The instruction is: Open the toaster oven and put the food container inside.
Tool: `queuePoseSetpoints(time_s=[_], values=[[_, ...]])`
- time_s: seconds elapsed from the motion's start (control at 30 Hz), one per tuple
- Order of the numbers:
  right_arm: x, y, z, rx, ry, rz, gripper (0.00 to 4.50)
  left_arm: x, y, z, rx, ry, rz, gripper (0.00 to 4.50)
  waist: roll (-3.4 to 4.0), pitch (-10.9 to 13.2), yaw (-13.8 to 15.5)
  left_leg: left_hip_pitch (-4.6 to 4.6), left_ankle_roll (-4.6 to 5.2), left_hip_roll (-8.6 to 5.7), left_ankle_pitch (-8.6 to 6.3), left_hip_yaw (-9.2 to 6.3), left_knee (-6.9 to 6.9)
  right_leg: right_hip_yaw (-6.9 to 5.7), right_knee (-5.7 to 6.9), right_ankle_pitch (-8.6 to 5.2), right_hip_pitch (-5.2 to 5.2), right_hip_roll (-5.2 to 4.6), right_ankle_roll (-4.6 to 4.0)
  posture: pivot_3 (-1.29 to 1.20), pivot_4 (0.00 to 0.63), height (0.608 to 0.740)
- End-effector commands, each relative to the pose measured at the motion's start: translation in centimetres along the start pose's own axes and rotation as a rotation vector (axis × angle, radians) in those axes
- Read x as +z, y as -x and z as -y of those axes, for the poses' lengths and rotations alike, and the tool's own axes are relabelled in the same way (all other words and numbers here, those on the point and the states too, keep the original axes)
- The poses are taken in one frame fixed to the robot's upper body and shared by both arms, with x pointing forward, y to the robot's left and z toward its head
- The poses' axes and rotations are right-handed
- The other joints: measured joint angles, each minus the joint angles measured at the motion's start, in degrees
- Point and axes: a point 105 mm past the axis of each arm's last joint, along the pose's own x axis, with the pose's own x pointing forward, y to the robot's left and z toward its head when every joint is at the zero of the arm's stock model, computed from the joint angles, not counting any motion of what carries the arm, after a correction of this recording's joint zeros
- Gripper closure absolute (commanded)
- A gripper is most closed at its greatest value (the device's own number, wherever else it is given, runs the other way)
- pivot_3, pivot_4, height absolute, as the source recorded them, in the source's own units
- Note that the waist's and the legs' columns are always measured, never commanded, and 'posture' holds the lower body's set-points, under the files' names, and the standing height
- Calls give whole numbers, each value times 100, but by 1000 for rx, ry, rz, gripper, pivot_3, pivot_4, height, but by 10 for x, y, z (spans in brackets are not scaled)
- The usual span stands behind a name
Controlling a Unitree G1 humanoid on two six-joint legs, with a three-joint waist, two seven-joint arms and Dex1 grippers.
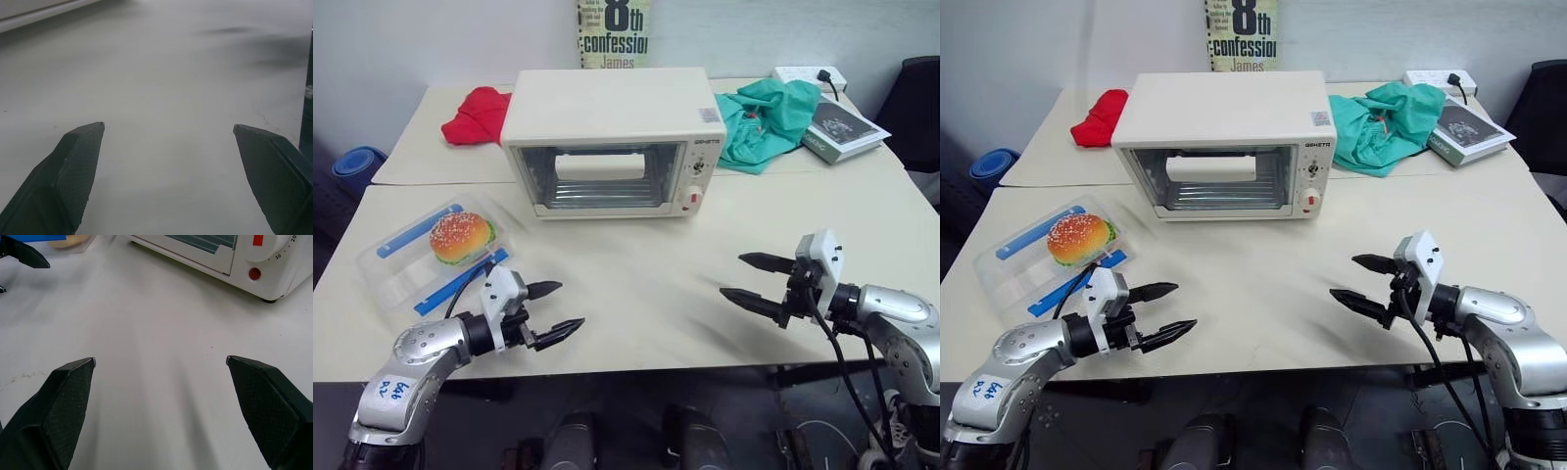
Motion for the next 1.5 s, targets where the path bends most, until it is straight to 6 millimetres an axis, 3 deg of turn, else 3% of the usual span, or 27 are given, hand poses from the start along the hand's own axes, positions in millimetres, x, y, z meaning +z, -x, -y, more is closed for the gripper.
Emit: queuePoseSetpoints(time_s=[0.03,0.33,0.5,0.8,1.03,1.23,1.5], values=[[8,1,-2,14,32,9,28,7,0,4,-3,-25,21,0,0,0,0,0,-1,2,0,1,0,1,-2,1,0,3,-1,0,150,740],[8,0,0,-2,0,20,28,10,-1,-1,24,9,36,0,0,0,-1,2,-10,20,-6,8,-1,25,-7,3,-4,35,-6,0,150,740],[18,-11,0,-12,-21,79,28,24,-1,-4,1,24,77,0,0,0,-9,4,-11,27,-6,16,2,32,-8,8,-6,43,-14,0,150,740],[66,-55,-8,104,-10,218,28,91,18,1,-76,15,248,0,-4,2,-34,9,-13,34,-6,40,4,60,10,11,-21,53,-16,0,150,740],[99,-110,-8,200,41,264,28,139,45,-5,-75,-126,281,0,-26,15,-146,3,-15,33,-3,65,2,87,41,12,-52,56,-20,0,150,740],[115,-142,-20,306,93,278,28,160,61,-18,1,-218,276,0,-35,20,-185,-24,-31,32,5,94,7,108,65,14,-91,58,-16,0,150,740],[131,-151,-29,376,138,311,28,163,61,-19,18,-232,281,0,-37,21,-189,-29,-36,35,2,96,5,110,62,14,-97,62,-15,0,150,740]])
